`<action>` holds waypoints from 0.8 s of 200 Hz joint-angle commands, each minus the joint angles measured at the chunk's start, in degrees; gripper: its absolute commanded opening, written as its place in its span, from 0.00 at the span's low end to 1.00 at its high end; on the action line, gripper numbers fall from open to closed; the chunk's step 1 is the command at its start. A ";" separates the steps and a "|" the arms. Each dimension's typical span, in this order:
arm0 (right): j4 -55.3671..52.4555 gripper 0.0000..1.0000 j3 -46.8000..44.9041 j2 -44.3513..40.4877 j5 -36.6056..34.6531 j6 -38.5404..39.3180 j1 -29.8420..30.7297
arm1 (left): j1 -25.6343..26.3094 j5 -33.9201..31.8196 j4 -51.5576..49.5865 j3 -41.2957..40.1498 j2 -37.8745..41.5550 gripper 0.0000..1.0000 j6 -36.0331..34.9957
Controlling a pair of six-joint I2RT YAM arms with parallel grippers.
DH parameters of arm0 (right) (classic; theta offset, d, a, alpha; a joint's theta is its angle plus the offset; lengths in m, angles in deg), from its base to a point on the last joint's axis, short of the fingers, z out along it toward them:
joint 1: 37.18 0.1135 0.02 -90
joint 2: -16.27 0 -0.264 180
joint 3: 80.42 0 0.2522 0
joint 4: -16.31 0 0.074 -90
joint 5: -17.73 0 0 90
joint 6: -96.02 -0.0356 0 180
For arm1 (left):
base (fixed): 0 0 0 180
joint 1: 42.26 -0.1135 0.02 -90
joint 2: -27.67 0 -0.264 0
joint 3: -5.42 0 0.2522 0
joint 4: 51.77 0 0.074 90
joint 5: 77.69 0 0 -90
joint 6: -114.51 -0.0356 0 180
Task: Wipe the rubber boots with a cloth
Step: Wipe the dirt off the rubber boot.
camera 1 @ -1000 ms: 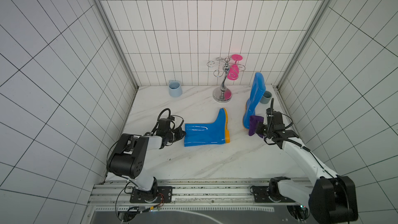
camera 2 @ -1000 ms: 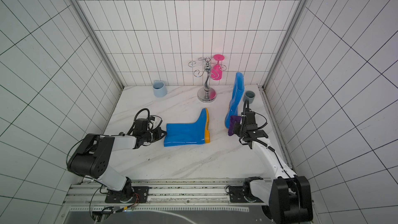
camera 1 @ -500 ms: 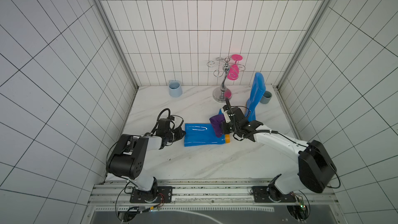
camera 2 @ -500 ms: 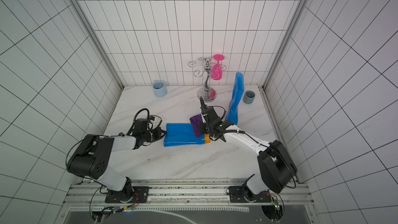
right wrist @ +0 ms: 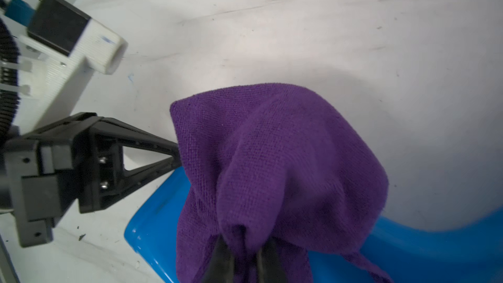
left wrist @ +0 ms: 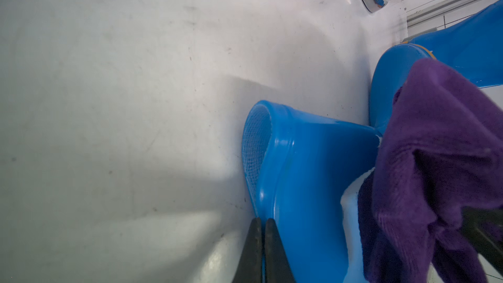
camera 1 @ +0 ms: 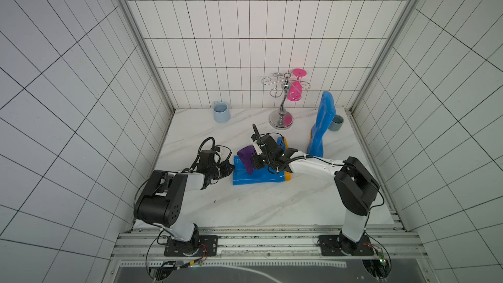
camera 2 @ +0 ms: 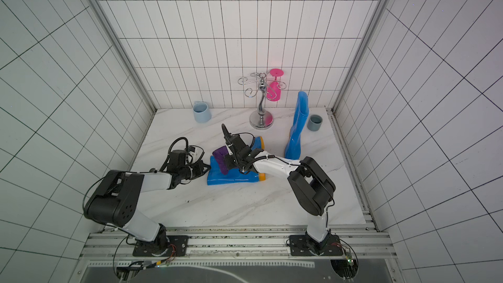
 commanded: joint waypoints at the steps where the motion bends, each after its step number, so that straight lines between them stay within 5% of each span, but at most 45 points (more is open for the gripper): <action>1: 1.00 0.00 6.92 2.33 1.77 0.73 1.54 | 0.40 1.71 2.65 -0.34 -0.94 0.00 0.58; 99: -5.24 0.00 11.16 10.56 2.08 -0.95 4.37 | 0.53 2.59 4.09 -0.58 -1.33 0.00 1.26; 160: -7.43 0.00 0.65 3.45 -4.51 -0.96 3.95 | 0.54 2.68 4.18 -0.78 -1.56 0.00 1.41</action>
